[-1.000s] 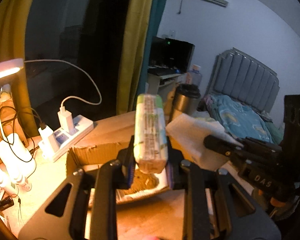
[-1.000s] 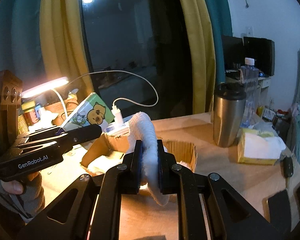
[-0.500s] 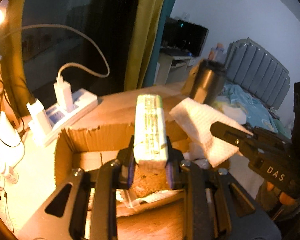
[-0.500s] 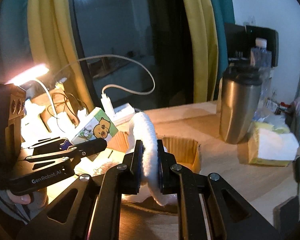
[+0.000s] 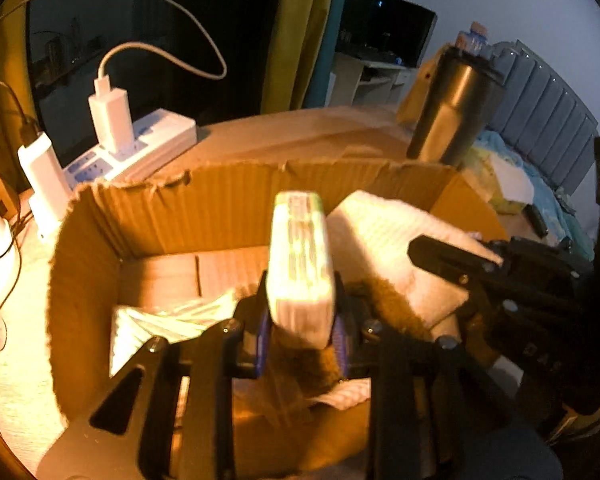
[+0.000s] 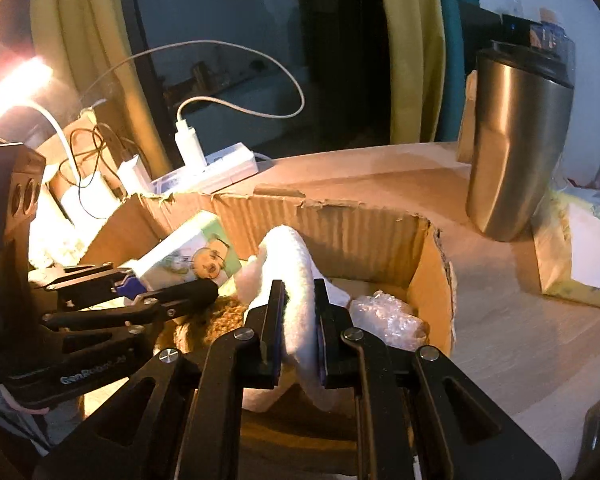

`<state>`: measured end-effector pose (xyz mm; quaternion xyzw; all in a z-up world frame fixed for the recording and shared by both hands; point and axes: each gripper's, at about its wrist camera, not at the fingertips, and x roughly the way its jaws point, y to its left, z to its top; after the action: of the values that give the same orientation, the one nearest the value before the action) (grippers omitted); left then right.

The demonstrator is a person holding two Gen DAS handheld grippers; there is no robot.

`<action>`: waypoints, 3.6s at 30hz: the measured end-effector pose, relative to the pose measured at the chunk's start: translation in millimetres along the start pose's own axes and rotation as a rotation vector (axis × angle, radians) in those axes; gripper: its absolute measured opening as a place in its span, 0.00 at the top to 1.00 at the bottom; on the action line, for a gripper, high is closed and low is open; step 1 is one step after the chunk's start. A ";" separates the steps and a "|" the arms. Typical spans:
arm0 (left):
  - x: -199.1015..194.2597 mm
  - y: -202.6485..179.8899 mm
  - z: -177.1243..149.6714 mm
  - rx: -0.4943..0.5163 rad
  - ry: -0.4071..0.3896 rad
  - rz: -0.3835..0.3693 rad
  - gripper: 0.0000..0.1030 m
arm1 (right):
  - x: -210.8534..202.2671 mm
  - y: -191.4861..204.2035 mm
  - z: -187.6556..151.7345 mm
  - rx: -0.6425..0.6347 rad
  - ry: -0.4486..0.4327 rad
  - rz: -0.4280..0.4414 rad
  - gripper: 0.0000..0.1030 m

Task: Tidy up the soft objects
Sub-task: 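Carry the fuzzy strip and tissue pack toward the cardboard box, then lower the strip and tissue pack into the box and open both grippers, then move both open grippers down toward the pink plush heart and grey glove, then grasp the grey dotted glove with the right gripper while the left grasps the pink plush heart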

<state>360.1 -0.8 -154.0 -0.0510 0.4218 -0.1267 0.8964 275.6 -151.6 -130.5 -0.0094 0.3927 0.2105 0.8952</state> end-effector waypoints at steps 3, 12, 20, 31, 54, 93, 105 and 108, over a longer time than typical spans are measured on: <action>1.4 0.5 -0.4 0.000 0.008 0.007 0.70 | 1.5 1.8 -0.6 -0.012 0.004 -0.021 0.87; -19.4 -1.3 6.8 -0.013 -0.032 0.034 0.40 | -16.7 2.6 3.6 0.019 -0.017 -0.011 0.60; -54.1 -10.2 7.7 0.009 -0.092 0.042 0.39 | -52.6 -1.1 -0.8 0.031 -0.058 -0.041 0.54; -97.0 -27.3 -9.9 0.024 -0.141 0.033 0.38 | -96.5 7.0 -13.9 0.021 -0.103 -0.054 0.54; -157.1 -51.2 -64.6 0.028 -0.202 0.001 0.36 | -151.0 35.0 -59.3 -0.010 -0.120 -0.059 0.53; -135.7 -40.4 -157.5 -0.019 -0.077 0.031 0.24 | -128.0 44.9 -143.1 0.020 0.033 -0.042 0.31; -110.5 -33.1 -150.7 -0.037 -0.021 0.050 0.24 | -90.5 47.2 -138.7 -0.015 0.125 -0.029 0.30; -102.1 -35.5 -148.4 -0.030 -0.002 0.051 0.24 | -89.2 39.5 -136.6 -0.004 0.118 -0.020 0.30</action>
<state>176.9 -5.0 -166.0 -0.0535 0.4237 -0.0973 0.8990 111.2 -173.5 -156.0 -0.0274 0.4444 0.2013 0.8725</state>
